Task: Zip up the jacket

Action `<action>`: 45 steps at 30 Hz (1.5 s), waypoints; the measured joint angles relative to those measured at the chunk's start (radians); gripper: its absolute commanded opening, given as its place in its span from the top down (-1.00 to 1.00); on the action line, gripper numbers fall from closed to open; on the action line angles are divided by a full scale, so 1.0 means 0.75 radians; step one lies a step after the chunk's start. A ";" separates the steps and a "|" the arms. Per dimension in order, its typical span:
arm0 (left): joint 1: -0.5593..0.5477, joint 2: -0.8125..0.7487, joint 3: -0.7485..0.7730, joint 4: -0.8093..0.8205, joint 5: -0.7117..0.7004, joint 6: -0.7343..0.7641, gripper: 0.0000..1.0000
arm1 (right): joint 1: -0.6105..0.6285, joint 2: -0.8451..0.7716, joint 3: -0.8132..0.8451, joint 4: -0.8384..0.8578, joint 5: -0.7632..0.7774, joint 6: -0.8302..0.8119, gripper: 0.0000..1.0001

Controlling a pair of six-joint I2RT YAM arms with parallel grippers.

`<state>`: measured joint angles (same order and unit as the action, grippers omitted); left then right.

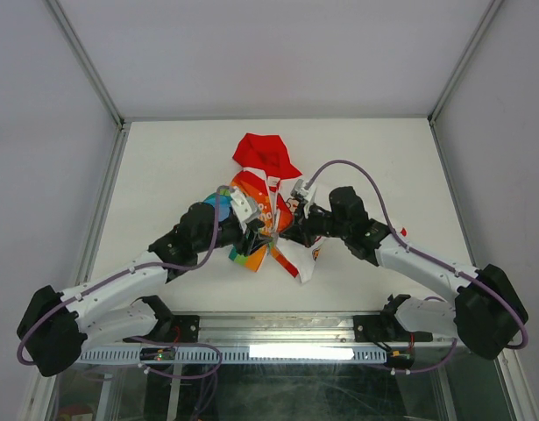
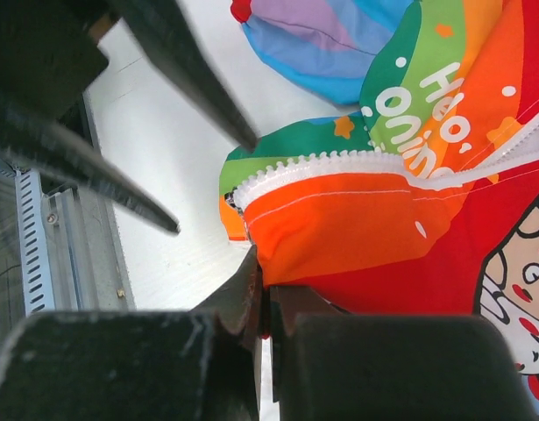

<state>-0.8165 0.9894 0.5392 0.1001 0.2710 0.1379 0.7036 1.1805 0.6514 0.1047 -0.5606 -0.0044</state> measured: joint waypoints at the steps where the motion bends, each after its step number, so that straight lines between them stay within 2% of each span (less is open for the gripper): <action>1: 0.040 0.015 0.027 -0.007 0.039 -0.038 -0.01 | 0.000 -0.002 0.000 -0.003 -0.003 -0.008 1.00; 6: 0.183 0.122 0.185 -0.003 0.238 -0.212 0.00 | 0.000 -0.003 -0.001 -0.008 -0.020 -0.040 1.00; 12: 0.210 0.271 0.296 0.006 0.431 -0.353 0.08 | 0.000 -0.003 -0.001 -0.009 -0.043 -0.059 1.00; 16: 0.219 0.346 0.313 0.003 0.514 -0.416 0.23 | 0.000 -0.003 -0.001 -0.009 -0.051 -0.065 1.00; 19: 0.227 0.364 0.315 0.001 0.548 -0.447 0.32 | 0.000 -0.003 -0.001 -0.008 -0.062 -0.067 1.00; 24: 0.240 0.366 0.315 0.005 0.561 -0.486 0.30 | 0.000 -0.003 -0.002 -0.007 -0.077 -0.067 1.00; 27: 0.263 0.374 0.315 0.006 0.562 -0.518 0.21 | 0.000 -0.003 -0.007 -0.004 -0.078 -0.066 1.00; 33: 0.280 0.418 0.315 0.001 0.562 -0.579 0.24 | 0.000 -0.003 -0.012 0.002 -0.078 -0.066 1.00; 36: 0.280 0.426 0.315 0.002 0.578 -0.599 0.41 | 0.000 -0.003 -0.012 0.003 -0.078 -0.064 1.00; 40: 0.280 0.426 0.315 0.023 0.606 -0.632 0.79 | 0.000 -0.003 -0.015 0.008 -0.078 -0.060 0.89; 42: 0.280 0.426 0.315 0.038 0.628 -0.647 1.00 | 0.000 -0.003 -0.015 0.015 -0.078 -0.055 0.74; 45: 0.280 0.426 0.315 0.054 0.654 -0.660 1.00 | 0.000 -0.003 -0.015 0.028 -0.083 -0.047 0.45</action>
<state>-0.6067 1.3087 0.7753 0.1410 0.7616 -0.3569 0.7036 1.1786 0.6403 0.1261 -0.6231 -0.0399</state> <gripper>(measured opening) 0.018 0.159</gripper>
